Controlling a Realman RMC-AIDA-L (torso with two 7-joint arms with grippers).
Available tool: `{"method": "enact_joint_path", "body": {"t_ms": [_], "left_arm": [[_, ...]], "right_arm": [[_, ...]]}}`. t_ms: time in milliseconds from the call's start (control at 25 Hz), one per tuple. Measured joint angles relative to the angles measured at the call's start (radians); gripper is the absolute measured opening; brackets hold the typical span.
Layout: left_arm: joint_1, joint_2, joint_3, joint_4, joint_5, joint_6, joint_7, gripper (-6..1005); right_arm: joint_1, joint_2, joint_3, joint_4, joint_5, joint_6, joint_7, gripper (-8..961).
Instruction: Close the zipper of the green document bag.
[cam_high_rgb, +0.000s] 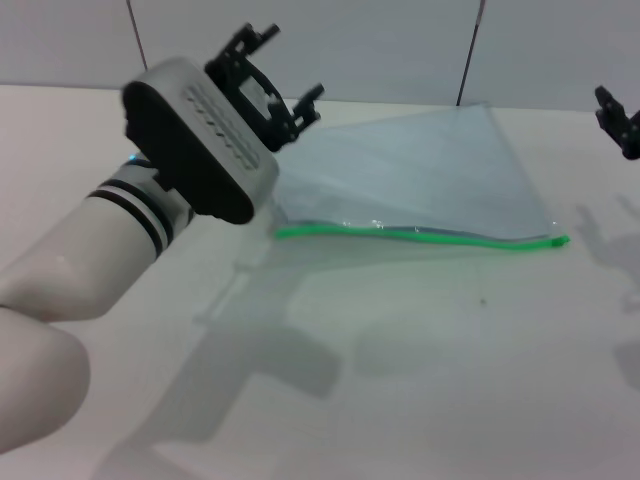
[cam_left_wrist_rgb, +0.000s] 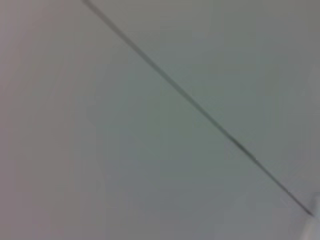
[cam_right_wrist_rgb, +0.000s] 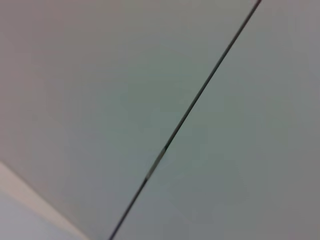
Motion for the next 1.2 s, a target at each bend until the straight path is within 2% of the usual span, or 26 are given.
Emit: {"method": "enact_joint_path", "body": {"t_ms": [40, 360, 640, 800, 1000, 1200], "left_arm": [[0.004, 0.000, 0.001, 0.000, -0.015, -0.019, 0.000, 784], [0.018, 0.000, 0.032, 0.000, -0.119, -0.147, -0.014, 783], [0.014, 0.003, 0.042, -0.012, -0.200, -0.246, -0.132, 784], [-0.001, 0.004, 0.039, -0.037, -0.207, -0.257, -0.221, 783], [-0.003, 0.004, 0.033, -0.055, -0.208, -0.260, -0.270, 782], [-0.009, 0.004, 0.027, -0.064, -0.214, -0.254, -0.280, 781]], "right_arm": [[-0.002, 0.000, -0.004, -0.006, 0.026, -0.003, -0.001, 582], [-0.004, 0.001, -0.077, -0.041, 0.165, -0.025, -0.006, 579], [-0.006, 0.002, -0.091, -0.049, 0.310, -0.096, -0.014, 576], [0.014, 0.002, -0.071, 0.023, 0.461, -0.151, -0.094, 575], [0.042, -0.004, -0.009, 0.179, 0.696, -0.318, -0.209, 574], [0.075, -0.003, 0.025, 0.311, 0.817, -0.427, -0.333, 573]]}}
